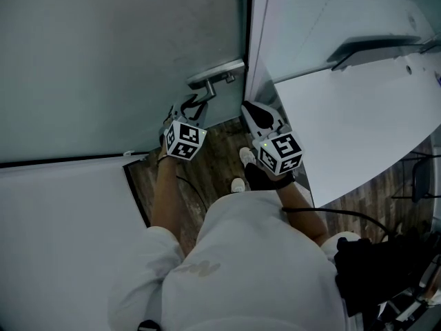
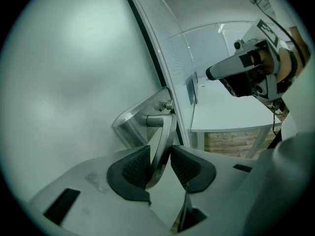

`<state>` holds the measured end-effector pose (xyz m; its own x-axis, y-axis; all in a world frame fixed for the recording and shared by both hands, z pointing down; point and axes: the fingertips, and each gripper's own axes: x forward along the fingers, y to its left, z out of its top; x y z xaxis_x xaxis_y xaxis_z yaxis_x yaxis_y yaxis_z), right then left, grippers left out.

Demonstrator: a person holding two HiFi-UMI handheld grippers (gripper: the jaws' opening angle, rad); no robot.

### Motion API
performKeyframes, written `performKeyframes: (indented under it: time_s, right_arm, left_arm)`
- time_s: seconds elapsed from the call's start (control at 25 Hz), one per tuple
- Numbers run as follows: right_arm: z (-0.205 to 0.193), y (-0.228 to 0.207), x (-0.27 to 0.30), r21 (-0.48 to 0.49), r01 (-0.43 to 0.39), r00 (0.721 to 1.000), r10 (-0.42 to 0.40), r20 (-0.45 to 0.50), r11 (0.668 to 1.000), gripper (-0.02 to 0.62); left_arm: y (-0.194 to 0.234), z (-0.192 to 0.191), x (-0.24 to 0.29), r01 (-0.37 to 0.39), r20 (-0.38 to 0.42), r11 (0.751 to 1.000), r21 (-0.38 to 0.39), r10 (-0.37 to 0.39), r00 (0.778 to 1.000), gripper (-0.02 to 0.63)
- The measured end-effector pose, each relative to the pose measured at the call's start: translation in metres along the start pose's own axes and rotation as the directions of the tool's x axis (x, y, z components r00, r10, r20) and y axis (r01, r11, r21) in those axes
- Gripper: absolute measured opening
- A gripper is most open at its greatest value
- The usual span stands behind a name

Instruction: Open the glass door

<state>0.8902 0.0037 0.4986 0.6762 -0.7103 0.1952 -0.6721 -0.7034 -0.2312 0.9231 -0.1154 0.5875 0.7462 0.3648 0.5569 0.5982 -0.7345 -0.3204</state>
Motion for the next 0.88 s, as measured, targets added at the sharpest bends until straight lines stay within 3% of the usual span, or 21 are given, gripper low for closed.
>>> performKeyframes:
  time_s: [0.24, 0.4, 0.48, 0.64, 0.88]
  right_arm:
    - [0.000, 0.004, -0.012, -0.020, 0.018, 1.000, -0.018, 0.002, 1.000, 0.020]
    - [0.001, 0.004, -0.025, -0.024, 0.043, 0.999, -0.042, 0.017, 0.999, 0.020]
    - [0.003, 0.007, -0.031, -0.031, 0.049, 0.998, -0.049, 0.027, 0.998, 0.020]
    - [0.005, 0.017, -0.041, -0.043, 0.054, 0.998, -0.053, 0.037, 0.998, 0.020]
    - [0.007, 0.036, -0.060, -0.057, 0.061, 0.997, -0.058, 0.051, 0.997, 0.020]
  left_arm:
    - [-0.001, 0.001, -0.007, -0.040, -0.016, 0.993, 0.108, 0.042, 0.999, 0.130]
    - [-0.006, 0.006, -0.015, -0.079, -0.059, 0.959, 0.271, 0.099, 0.993, 0.131]
    - [-0.009, 0.004, -0.016, -0.099, -0.064, 0.943, 0.317, 0.126, 0.990, 0.132]
    - [-0.013, 0.003, -0.018, -0.118, -0.064, 0.928, 0.352, 0.150, 0.987, 0.132]
    - [-0.019, 0.004, -0.026, -0.130, -0.060, 0.932, 0.338, 0.159, 0.985, 0.132]
